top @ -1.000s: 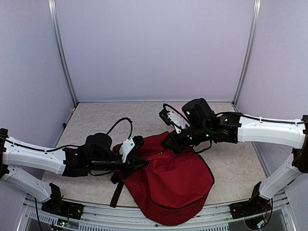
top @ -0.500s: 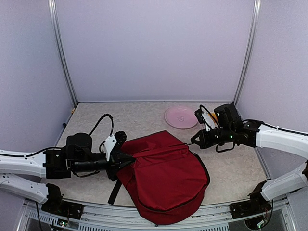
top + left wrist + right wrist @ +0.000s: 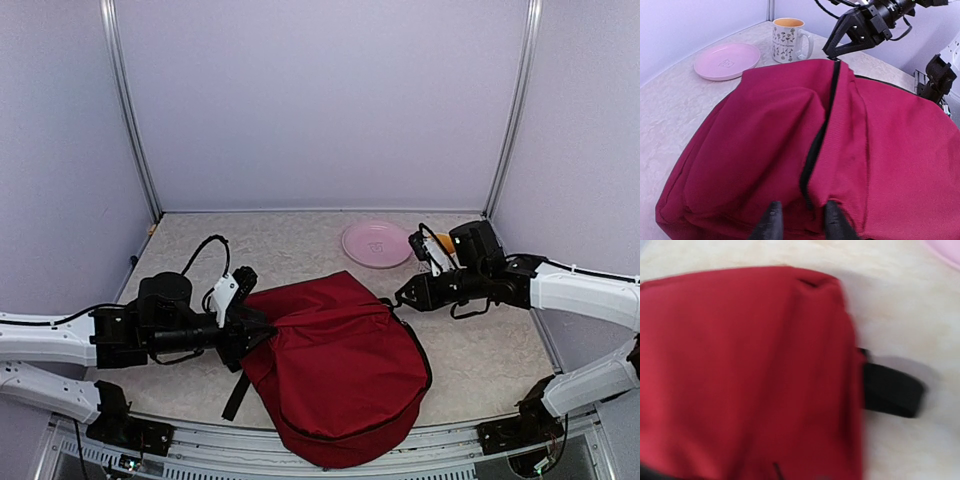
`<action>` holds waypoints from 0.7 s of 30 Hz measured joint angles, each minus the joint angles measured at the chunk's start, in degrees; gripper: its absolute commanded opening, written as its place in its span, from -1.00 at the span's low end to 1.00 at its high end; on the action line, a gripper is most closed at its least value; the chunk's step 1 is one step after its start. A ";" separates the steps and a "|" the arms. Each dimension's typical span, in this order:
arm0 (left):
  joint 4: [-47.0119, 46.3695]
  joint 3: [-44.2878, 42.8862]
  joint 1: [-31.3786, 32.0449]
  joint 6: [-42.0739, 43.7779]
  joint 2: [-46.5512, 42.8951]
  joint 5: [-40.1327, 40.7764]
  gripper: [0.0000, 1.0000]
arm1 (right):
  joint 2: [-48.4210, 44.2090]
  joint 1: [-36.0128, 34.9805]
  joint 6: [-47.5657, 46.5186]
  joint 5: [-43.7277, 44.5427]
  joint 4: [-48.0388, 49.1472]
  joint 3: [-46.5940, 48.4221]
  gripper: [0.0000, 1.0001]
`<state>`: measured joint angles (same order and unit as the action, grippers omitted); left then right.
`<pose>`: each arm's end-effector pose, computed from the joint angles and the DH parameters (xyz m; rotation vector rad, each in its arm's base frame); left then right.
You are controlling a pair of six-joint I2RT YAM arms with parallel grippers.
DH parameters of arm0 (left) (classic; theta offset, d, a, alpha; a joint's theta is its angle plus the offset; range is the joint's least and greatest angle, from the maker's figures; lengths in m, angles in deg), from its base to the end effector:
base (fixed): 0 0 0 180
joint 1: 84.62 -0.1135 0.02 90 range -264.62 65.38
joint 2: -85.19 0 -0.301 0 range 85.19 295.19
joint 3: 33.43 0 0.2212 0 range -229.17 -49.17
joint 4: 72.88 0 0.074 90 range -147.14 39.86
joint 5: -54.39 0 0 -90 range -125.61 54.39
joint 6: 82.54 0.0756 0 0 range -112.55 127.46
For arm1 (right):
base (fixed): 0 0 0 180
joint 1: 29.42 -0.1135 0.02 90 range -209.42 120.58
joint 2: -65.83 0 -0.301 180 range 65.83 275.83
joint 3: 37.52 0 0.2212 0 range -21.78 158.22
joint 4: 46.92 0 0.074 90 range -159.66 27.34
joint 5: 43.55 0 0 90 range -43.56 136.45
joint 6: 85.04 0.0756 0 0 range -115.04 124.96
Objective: Pack the student bag
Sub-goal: Zip the lower front pocket of the bag in the student bag, then reset both arms
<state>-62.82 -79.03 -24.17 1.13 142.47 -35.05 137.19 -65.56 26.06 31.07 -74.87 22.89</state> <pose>0.1056 -0.1848 0.2665 0.9165 1.8089 -0.7482 0.1943 0.1667 0.2645 -0.4585 2.3129 0.8177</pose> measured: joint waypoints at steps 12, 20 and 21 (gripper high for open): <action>4.09 -4.31 -6.32 -3.19 -2.95 -8.72 0.98 | -18.58 4.68 0.76 18.99 -7.76 2.97 1.00; 8.46 -11.37 -35.12 -8.02 -0.72 -14.78 0.98 | -30.05 17.16 1.33 32.41 -10.19 0.72 1.00; 8.76 -11.69 -38.14 -8.48 0.39 -16.17 0.97 | -30.16 18.80 1.29 32.54 -10.12 -0.13 1.00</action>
<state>-54.05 -90.73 -62.31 -7.35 142.86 -51.22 107.02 -46.77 27.35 63.61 -84.99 22.75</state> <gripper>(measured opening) 0.988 0.999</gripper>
